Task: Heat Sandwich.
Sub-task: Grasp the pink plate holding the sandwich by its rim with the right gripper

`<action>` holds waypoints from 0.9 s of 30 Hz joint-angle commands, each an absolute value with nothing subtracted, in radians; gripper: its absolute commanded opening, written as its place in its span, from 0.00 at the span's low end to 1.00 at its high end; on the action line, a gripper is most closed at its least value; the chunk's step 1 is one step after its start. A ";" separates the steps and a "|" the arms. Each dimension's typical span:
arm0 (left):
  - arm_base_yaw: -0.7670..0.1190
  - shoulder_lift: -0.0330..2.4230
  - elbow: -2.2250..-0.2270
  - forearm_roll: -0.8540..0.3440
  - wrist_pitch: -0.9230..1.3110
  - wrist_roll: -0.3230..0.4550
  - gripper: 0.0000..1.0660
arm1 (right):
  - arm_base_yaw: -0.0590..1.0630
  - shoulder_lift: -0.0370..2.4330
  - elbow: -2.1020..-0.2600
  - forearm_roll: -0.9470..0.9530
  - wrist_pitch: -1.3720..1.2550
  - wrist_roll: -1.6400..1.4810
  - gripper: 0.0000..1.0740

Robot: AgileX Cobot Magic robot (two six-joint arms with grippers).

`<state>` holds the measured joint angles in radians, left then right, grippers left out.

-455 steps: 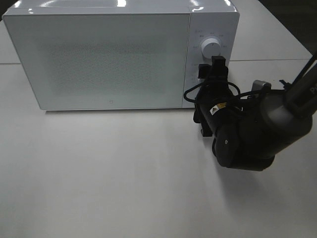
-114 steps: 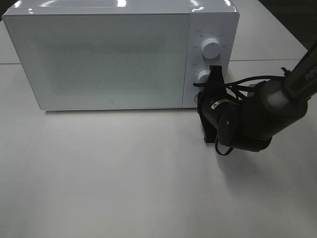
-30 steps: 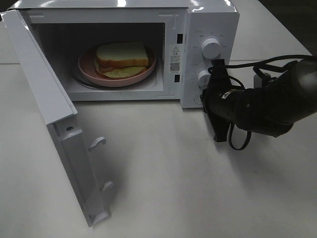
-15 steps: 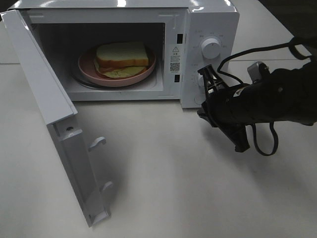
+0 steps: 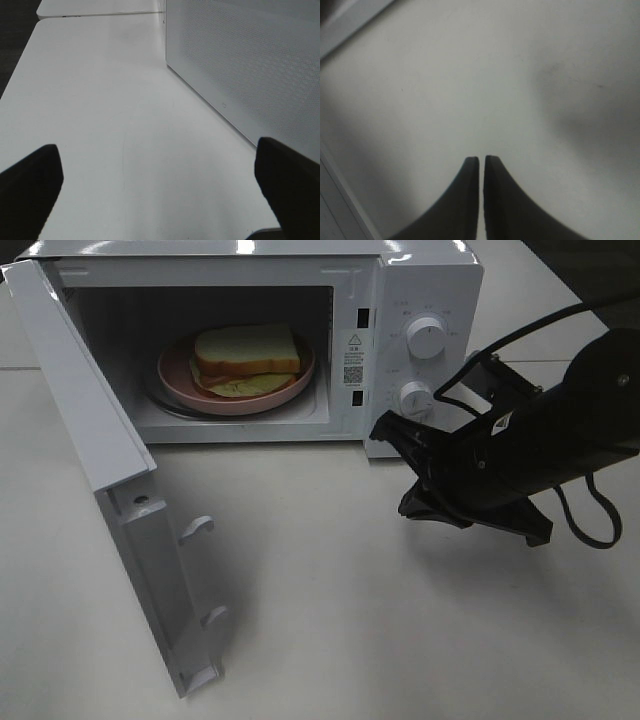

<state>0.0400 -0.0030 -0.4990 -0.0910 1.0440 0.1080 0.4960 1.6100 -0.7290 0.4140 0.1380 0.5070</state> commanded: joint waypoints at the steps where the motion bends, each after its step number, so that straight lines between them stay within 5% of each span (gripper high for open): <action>1: 0.041 -0.028 -0.498 -0.095 1.037 0.104 0.97 | 0.489 1.594 -0.768 0.395 0.277 0.357 0.08; 13: 0.041 -0.028 -0.498 -0.095 1.037 0.104 0.97 | 0.489 1.594 -0.925 0.315 0.647 -0.207 0.10; 27: 0.041 -0.028 -0.498 -0.095 1.037 0.104 0.97 | 0.489 1.594 -0.992 0.174 0.765 -0.983 0.11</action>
